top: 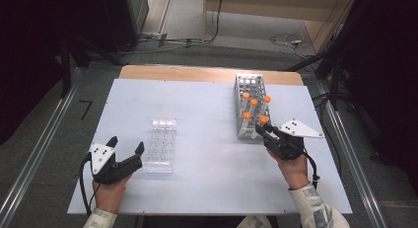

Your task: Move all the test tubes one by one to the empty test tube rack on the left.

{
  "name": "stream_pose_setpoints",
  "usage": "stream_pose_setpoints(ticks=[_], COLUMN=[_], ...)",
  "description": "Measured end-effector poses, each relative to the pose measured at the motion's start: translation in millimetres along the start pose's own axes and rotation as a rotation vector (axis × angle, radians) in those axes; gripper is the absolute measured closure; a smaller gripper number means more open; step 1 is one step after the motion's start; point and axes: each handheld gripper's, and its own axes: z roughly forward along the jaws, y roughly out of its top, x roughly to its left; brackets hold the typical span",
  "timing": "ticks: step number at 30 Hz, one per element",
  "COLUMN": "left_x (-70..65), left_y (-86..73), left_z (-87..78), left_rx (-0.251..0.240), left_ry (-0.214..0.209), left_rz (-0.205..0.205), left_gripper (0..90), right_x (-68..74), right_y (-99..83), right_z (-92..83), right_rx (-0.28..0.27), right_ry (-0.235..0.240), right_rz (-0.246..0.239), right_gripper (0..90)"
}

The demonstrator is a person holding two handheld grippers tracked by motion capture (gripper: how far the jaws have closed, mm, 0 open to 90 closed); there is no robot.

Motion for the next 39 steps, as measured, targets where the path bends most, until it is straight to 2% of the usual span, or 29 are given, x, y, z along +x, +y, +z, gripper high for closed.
stream_pose_setpoints(ticks=[5, 11, 16, 24, 29, 34, 39], left_x=[-10.4, -21.9, -36.0, -50.5, -72.0, -94.4, -111.9], left_y=[11.6, 21.7, 26.3, 33.4, 39.8, 44.6, 48.1], left_z=[5.6, 13.7, 30.8, 40.9, 50.8, 57.4, 63.1], left_rx=[-0.005, -0.002, 0.019, 0.018, 0.024, 0.038, 0.041], left_ry=[-0.042, -0.072, -0.112, -0.148, -0.212, -0.295, -0.357], left_rz=[0.014, 0.03, 0.052, 0.063, 0.091, 0.128, 0.143], left_gripper=[15.0, 15.0, 15.2, 15.2, 16.6, 18.7, 21.4], right_x=[7.4, 16.3, 27.6, 50.8, 64.5, 74.2, 86.7], right_y=[1.9, 2.3, 2.7, -0.1, -2.3, -1.7, -0.2], right_z=[-0.3, 4.0, 13.3, 35.2, 48.5, 59.8, 73.3], right_rx=[-0.004, 0.004, 0.017, 0.045, 0.063, 0.075, 0.085], right_ry=[0.025, 0.049, 0.078, 0.132, 0.161, 0.184, 0.199], right_rz=[-0.011, -0.023, -0.035, -0.079, -0.111, -0.118, -0.135], right_gripper=[71.1, 71.1, 71.1, 71.1, 71.1, 71.1, 71.1])
